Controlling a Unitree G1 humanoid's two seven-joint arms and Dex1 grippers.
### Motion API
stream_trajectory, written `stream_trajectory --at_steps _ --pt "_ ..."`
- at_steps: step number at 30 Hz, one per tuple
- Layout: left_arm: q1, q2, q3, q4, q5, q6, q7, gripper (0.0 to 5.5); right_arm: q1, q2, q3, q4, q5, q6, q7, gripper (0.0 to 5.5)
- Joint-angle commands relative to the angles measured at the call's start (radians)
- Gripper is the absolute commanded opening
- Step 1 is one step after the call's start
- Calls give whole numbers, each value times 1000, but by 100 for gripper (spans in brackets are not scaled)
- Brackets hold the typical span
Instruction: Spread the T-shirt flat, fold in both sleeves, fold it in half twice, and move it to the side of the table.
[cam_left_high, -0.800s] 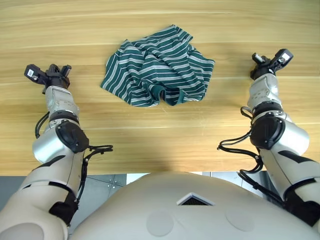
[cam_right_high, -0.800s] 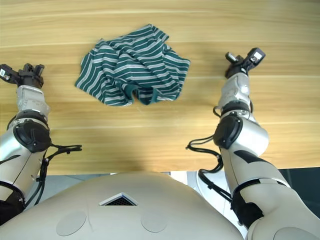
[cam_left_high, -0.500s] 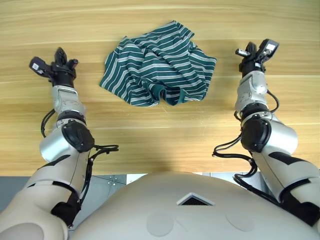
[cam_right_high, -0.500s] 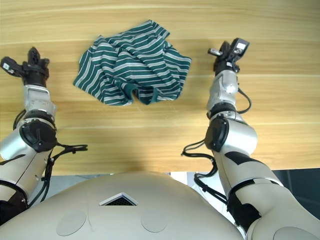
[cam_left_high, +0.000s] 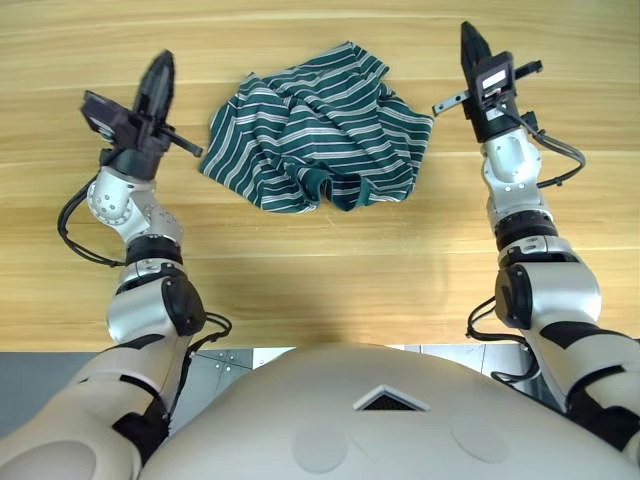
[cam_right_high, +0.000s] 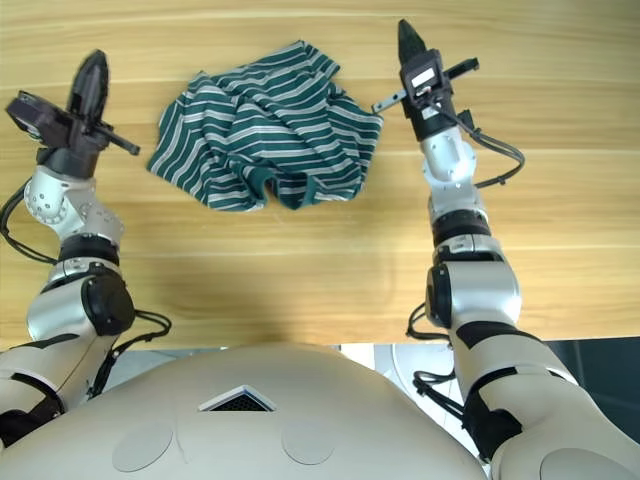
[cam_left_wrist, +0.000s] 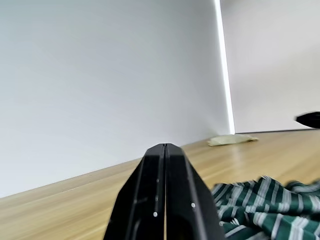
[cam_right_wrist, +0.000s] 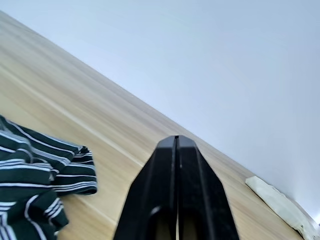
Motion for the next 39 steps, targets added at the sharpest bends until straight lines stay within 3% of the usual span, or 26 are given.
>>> stream_trajectory --at_steps 1,11,22,39 --pt "41 52 -94 -19 109 -73 3 1 12 -50 48 -40 -15 28 62 0" --pt "43 223 -301 -5 476 -163 243 1 64 -199 212 -194 -187 130 157 0" --pt "-78 385 -533 -77 884 -75 518 1 85 -308 318 -400 -363 282 180 0" --pt "-67 463 -672 -199 903 -20 553 1 1 -272 472 -344 -508 363 146 0"
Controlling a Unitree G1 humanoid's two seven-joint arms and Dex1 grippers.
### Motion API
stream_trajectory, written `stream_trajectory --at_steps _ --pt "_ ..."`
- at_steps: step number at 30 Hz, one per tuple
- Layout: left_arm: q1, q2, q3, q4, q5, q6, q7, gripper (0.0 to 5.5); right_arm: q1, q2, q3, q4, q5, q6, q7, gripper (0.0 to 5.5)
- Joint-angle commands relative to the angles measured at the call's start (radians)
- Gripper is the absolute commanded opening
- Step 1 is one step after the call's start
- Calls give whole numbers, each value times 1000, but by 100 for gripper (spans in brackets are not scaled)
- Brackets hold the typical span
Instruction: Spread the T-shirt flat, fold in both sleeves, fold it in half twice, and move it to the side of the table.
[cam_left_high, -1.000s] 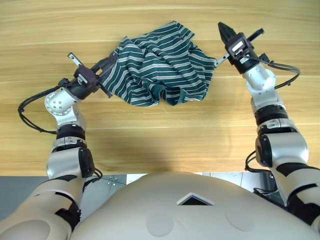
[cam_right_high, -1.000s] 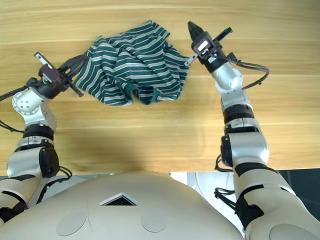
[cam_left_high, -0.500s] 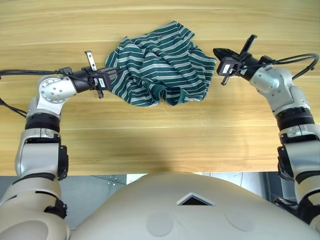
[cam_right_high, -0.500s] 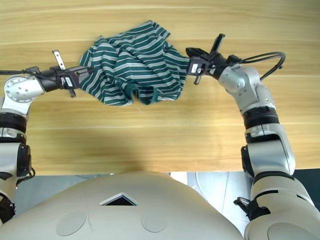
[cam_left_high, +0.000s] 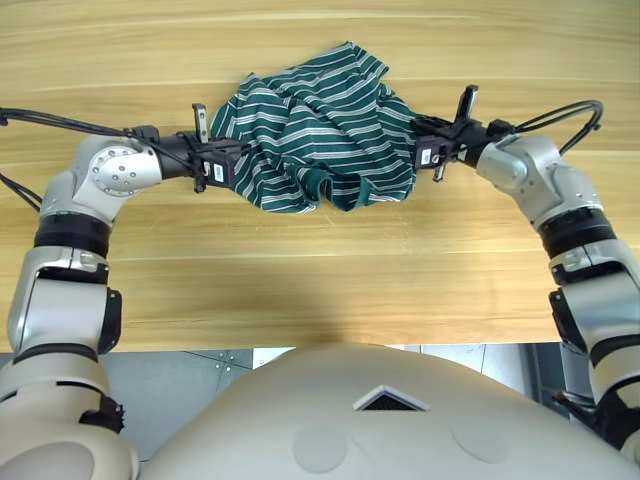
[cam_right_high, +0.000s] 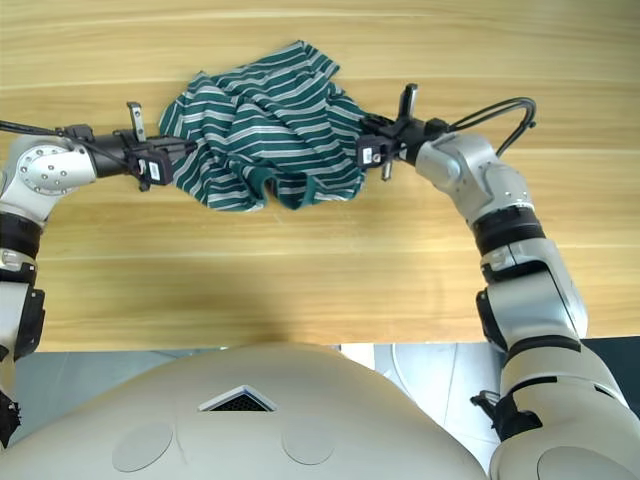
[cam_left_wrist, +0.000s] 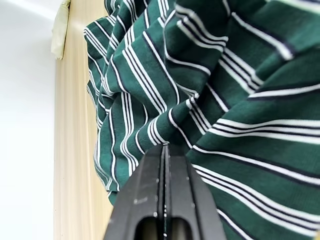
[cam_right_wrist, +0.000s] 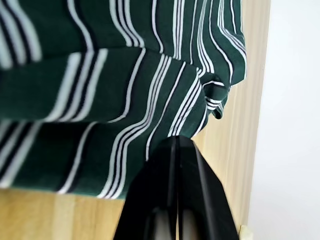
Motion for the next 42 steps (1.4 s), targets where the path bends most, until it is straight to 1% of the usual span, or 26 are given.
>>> stream_trajectory --at_steps 1,11,18,22,42 --pt "13 33 -18 -22 -8 23 2 1 -29 0 16 2 -11 7 -11 0" --pt "31 51 -33 -46 -42 25 3 1 -5 -16 3 -70 3 13 -16 0" --pt "65 46 -34 -66 -115 8 -5 1 70 -68 -71 -226 91 22 13 0" --pt "75 50 -39 -73 -130 10 -6 1 99 -83 -86 -283 122 31 40 0" --pt "74 50 -50 -68 -124 12 -5 1 109 -78 -76 -306 111 56 62 0"
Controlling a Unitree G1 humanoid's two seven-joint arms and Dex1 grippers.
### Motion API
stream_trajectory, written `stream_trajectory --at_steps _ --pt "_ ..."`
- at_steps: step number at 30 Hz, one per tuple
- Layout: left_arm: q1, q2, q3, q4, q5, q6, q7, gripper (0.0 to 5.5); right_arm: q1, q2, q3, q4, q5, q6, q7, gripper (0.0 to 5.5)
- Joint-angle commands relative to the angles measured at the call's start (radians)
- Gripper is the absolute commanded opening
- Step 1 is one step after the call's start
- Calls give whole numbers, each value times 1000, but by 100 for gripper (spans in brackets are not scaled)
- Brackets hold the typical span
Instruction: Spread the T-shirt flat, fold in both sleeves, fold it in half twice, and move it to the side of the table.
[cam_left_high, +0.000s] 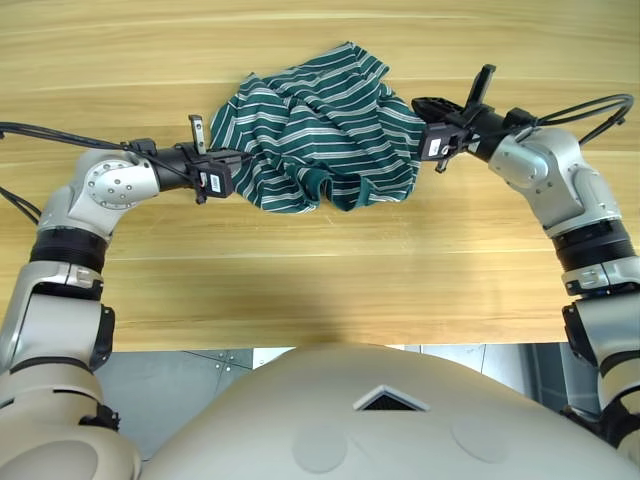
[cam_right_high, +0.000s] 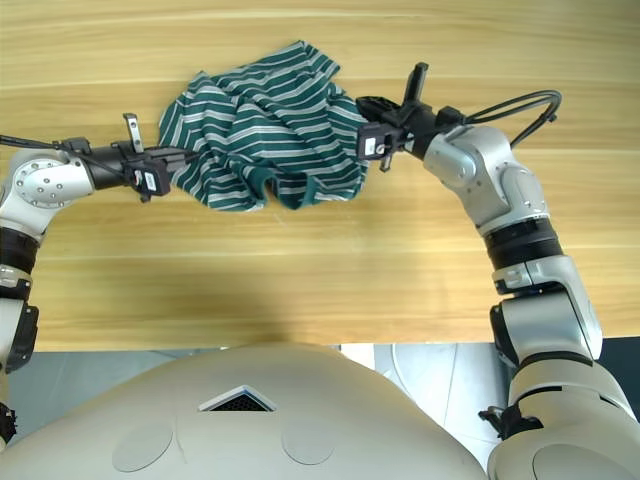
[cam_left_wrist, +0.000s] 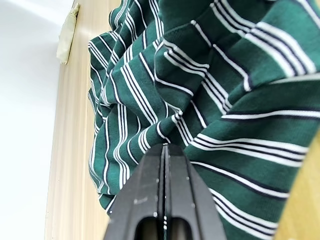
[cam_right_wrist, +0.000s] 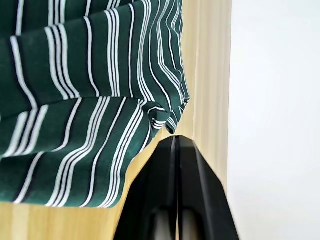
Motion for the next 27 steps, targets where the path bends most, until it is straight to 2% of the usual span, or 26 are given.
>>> stream_trajectory --at_steps 1,27 --pt "-1 13 -9 -4 -4 -2 -4 1 10 -8 3 -9 -4 10 16 0" --pt "14 15 -9 -16 -14 -8 -9 1 23 -2 15 -8 -7 16 17 0"
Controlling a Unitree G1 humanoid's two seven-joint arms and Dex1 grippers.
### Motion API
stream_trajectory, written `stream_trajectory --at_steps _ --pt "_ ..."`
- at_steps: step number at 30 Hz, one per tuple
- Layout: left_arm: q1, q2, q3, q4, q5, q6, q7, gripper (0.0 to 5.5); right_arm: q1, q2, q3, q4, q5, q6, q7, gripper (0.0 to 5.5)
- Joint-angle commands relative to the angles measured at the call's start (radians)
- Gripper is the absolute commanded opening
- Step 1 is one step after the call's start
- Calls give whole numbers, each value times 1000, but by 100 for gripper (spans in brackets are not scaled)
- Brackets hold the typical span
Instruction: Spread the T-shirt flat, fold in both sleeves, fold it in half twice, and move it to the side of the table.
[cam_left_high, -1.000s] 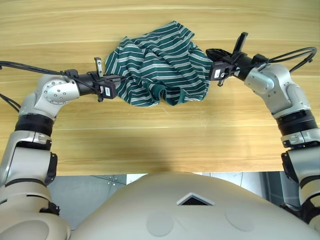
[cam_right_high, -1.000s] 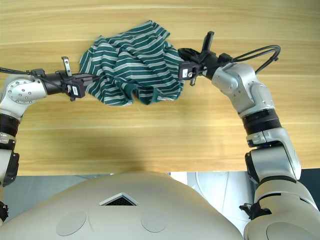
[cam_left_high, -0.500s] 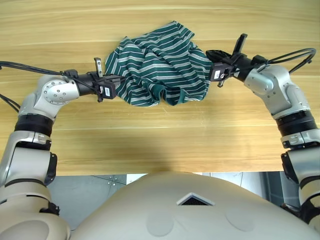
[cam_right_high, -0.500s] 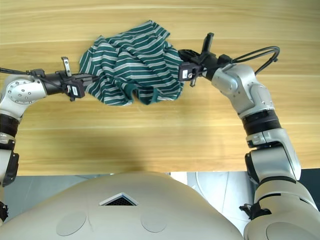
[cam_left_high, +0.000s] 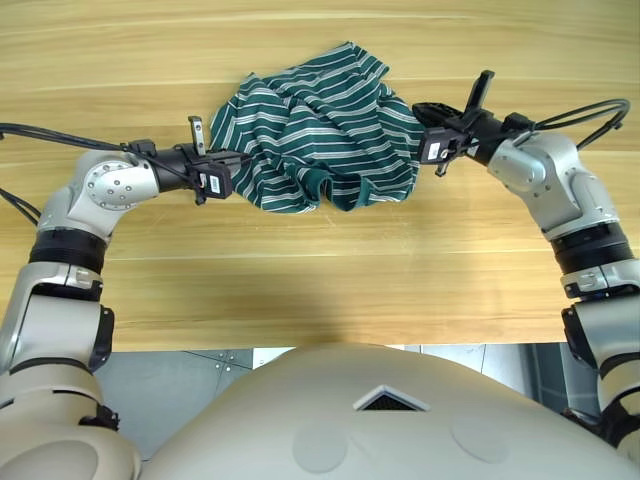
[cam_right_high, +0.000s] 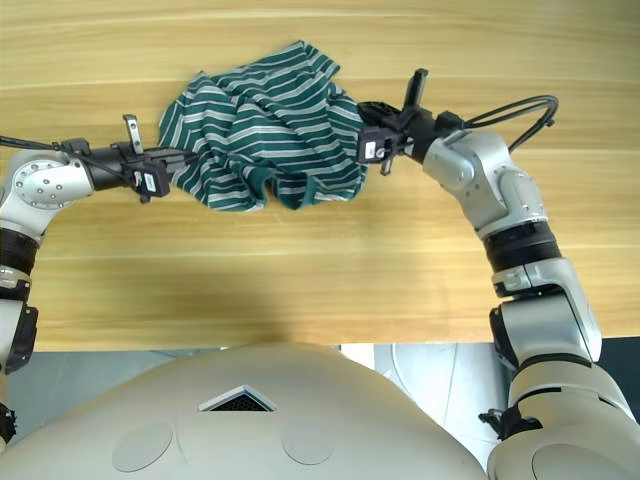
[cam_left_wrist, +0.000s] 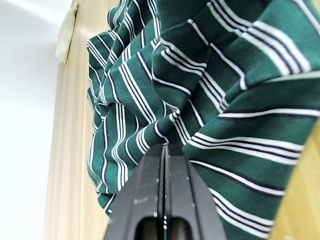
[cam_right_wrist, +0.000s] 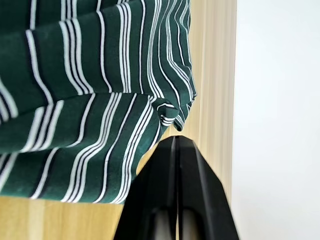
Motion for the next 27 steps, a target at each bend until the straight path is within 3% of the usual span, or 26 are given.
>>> stream_trajectory --at_steps 1,27 --pt "11 12 -9 -15 -15 -8 -10 1 10 -3 8 -10 -2 3 17 0" --pt "12 7 -26 -24 -26 -5 -8 1 16 0 23 -12 3 4 21 0"
